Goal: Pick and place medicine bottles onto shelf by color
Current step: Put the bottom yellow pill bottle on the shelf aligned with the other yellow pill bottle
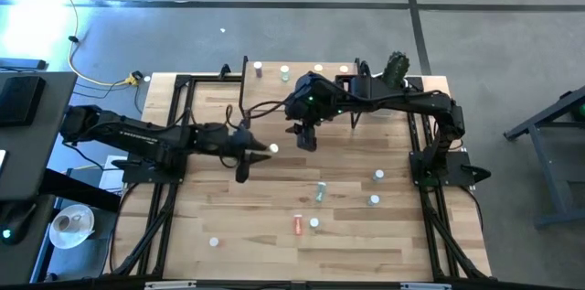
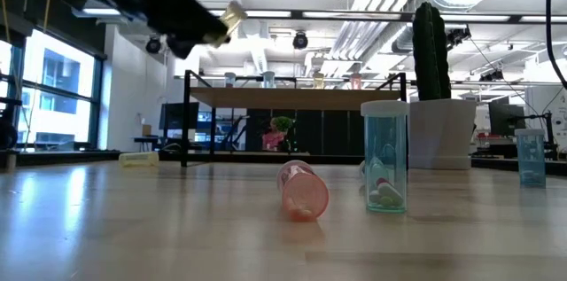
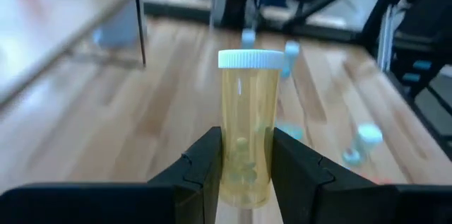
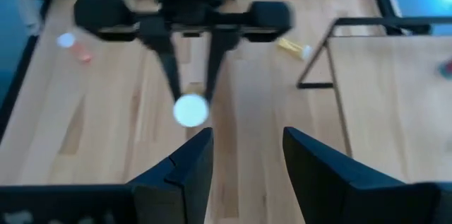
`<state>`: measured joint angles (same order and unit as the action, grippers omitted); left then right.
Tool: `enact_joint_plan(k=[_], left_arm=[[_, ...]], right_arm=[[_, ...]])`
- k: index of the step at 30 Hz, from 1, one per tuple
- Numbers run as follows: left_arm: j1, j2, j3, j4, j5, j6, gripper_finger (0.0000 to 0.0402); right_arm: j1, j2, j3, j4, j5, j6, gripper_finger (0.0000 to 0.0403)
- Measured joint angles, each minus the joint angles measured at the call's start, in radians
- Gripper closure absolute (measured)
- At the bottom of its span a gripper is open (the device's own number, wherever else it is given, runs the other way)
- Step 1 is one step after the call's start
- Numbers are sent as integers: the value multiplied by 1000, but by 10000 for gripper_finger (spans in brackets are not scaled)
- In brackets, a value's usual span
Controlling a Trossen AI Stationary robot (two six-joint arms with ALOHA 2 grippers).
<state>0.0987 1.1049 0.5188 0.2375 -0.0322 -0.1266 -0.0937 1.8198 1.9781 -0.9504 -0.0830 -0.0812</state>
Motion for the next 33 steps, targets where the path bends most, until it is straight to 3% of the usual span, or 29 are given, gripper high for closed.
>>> enact_joint_plan(k=[9,23,33], left_arm=[[70,18,1,189,-1,163,308],[98,164,3,463,-1,184,308],[98,240,87,467,-1,209,308]], right_arm=[[10,0,0,31,-7,-100,242],[22,0,0,35,-13,-130,242],[22,0,0,13,-7,-102,242]])
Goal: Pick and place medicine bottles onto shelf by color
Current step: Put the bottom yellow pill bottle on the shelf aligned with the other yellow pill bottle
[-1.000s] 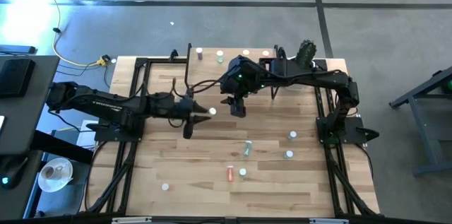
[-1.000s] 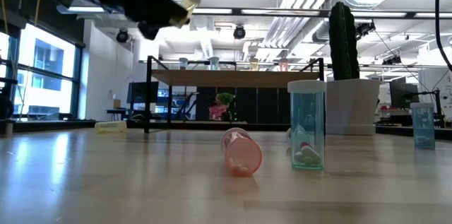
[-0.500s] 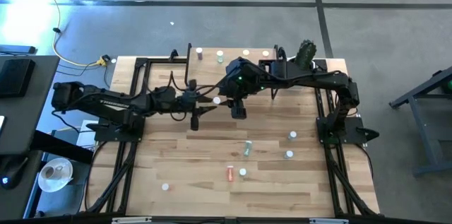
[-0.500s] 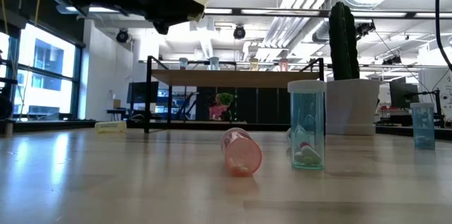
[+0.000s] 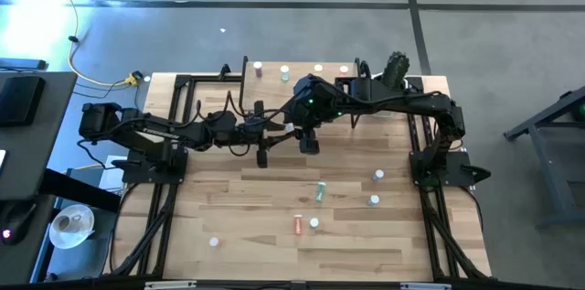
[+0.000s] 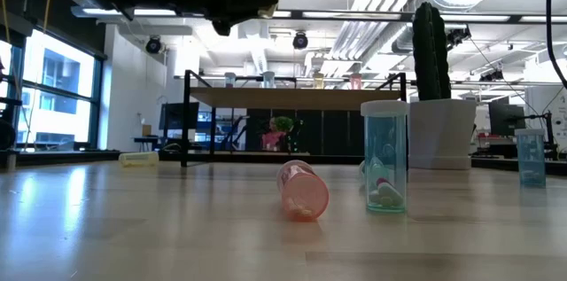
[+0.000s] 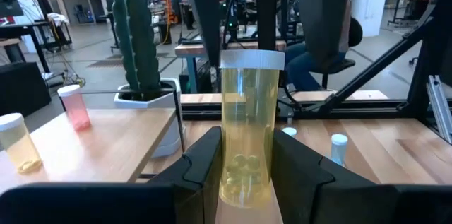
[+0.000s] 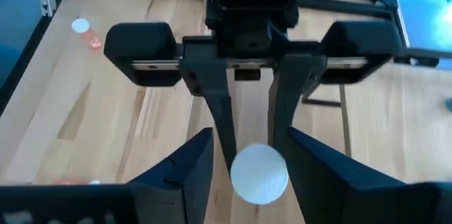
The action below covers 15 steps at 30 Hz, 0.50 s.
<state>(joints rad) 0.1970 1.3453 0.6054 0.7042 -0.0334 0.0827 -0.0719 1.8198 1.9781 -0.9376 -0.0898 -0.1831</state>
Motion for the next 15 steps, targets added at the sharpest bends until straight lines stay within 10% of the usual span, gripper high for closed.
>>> enact_joint_plan(k=[15], left_arm=[[1,6,6,1,-7,0,308]], right_arm=[[0,0,-1,-53,56,2,250]])
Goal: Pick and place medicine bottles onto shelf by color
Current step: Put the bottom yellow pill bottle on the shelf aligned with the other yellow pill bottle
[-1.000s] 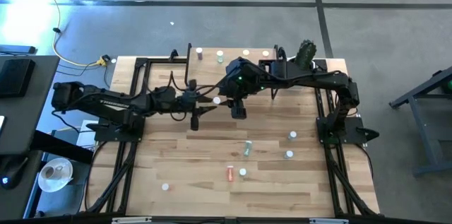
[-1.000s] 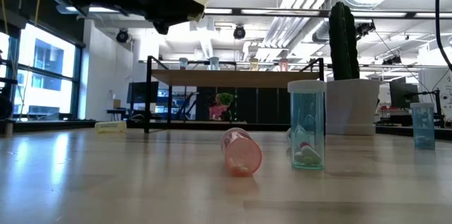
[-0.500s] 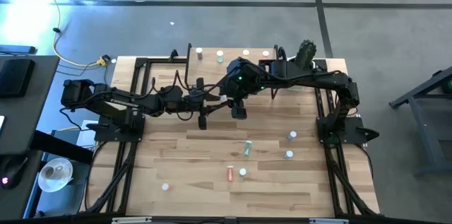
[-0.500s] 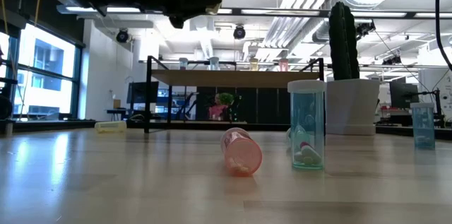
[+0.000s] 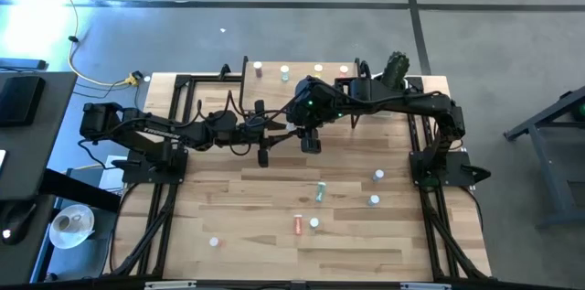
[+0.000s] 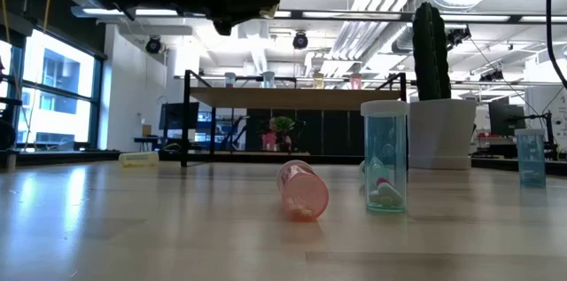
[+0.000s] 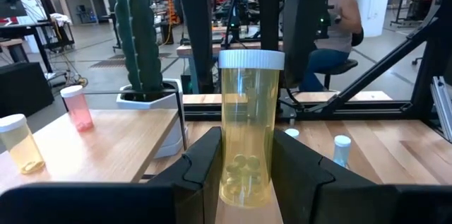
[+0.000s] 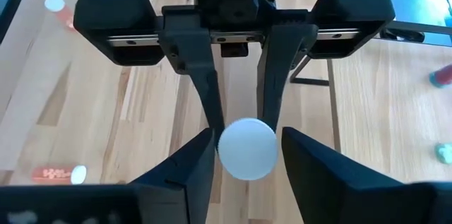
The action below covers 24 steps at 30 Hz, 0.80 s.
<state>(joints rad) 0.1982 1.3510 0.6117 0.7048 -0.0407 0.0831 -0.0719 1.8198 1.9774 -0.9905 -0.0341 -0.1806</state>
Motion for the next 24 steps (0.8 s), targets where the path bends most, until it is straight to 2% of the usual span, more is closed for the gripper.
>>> enact_joint_plan(k=[8,19,24], left_arm=[[0,0,0,0,-24,0,307],[0,0,0,-1,-27,0,287],[1,0,0,-12,-27,31,261]], right_arm=[[-1,0,0,0,-2,0,296],[0,0,0,0,-2,0,302],[0,1,0,0,-4,0,303]])
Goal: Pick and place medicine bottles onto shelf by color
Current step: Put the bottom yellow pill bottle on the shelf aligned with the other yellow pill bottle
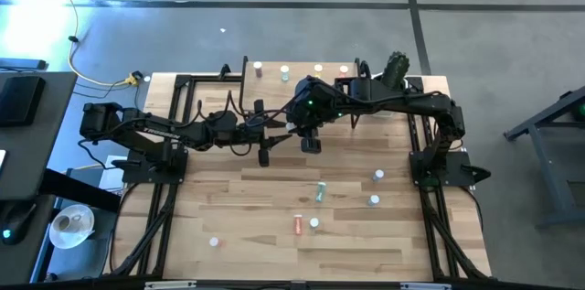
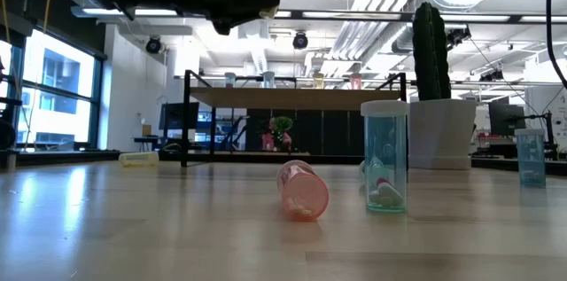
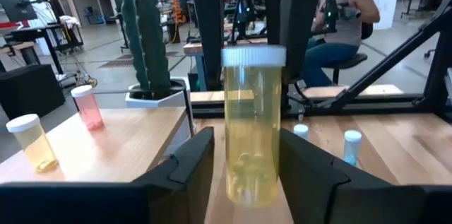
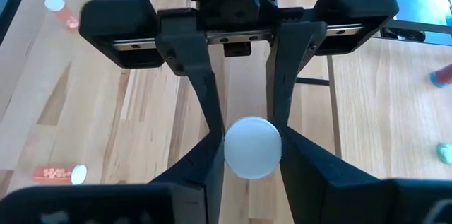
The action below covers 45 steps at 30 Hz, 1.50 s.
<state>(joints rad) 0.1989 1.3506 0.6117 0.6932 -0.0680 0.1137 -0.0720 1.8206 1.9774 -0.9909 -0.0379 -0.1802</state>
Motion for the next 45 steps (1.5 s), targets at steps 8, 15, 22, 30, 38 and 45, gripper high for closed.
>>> enact_joint_plan(k=[8,15,22,30,38,45], left_arm=[[0,0,0,-23,-32,11,198],[0,-27,0,-52,-109,59,187],[0,-108,-1,-112,-127,59,194],[0,-254,0,-309,-126,57,194],[0,-367,-1,-511,-155,27,194],[0,-392,-1,-570,-156,14,194]], right_arm=[[-10,-30,0,-37,60,0,303],[-53,-114,0,-43,179,0,304],[-160,-161,0,-43,284,18,304],[-326,-115,0,-95,245,174,304],[-376,-40,0,-139,159,208,304],[-375,15,0,-170,157,208,304]])
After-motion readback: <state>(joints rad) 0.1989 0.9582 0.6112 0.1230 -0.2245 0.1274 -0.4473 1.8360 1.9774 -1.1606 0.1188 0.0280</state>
